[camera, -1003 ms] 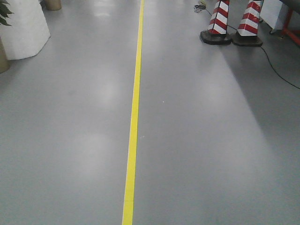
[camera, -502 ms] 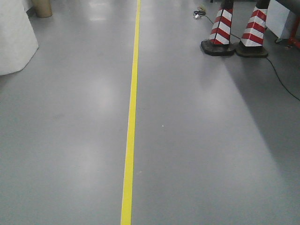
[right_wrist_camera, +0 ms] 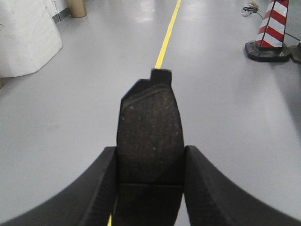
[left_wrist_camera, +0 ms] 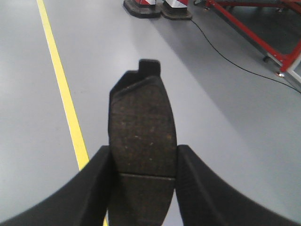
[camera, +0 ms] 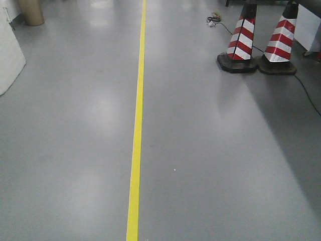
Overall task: Move and align brake pads A on conveyor
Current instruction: 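Drive forward along the yellow floor line holding both pads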
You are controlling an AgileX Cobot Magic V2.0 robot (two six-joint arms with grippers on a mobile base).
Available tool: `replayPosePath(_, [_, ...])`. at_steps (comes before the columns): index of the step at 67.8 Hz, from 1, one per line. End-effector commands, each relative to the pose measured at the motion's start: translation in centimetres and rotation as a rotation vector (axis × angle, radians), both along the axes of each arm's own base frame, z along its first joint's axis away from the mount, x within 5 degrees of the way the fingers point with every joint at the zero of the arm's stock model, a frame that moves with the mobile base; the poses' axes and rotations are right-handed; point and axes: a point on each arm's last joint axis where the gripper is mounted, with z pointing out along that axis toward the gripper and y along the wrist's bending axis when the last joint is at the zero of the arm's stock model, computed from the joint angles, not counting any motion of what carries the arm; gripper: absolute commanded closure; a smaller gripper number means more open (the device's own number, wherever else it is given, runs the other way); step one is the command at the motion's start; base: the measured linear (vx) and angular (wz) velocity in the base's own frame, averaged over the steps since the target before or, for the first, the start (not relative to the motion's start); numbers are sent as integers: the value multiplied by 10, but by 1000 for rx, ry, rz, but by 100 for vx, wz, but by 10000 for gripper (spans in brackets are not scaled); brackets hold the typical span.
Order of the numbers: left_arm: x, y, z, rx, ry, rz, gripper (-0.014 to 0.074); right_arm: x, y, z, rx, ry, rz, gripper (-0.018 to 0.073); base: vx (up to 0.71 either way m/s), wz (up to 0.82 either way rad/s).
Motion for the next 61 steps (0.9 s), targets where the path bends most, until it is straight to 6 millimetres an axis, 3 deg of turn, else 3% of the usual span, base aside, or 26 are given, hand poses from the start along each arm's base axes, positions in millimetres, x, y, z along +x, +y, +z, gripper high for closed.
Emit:
replayPosePath(1, [2, -2, 17, -57, -97, -10, 602, 2, 1, 18, 12, -121, 14, 564, 71, 1])
replayPosePath(61, [2, -2, 17, -57, -97, -10, 602, 2, 1, 18, 12, -120, 14, 564, 73, -1])
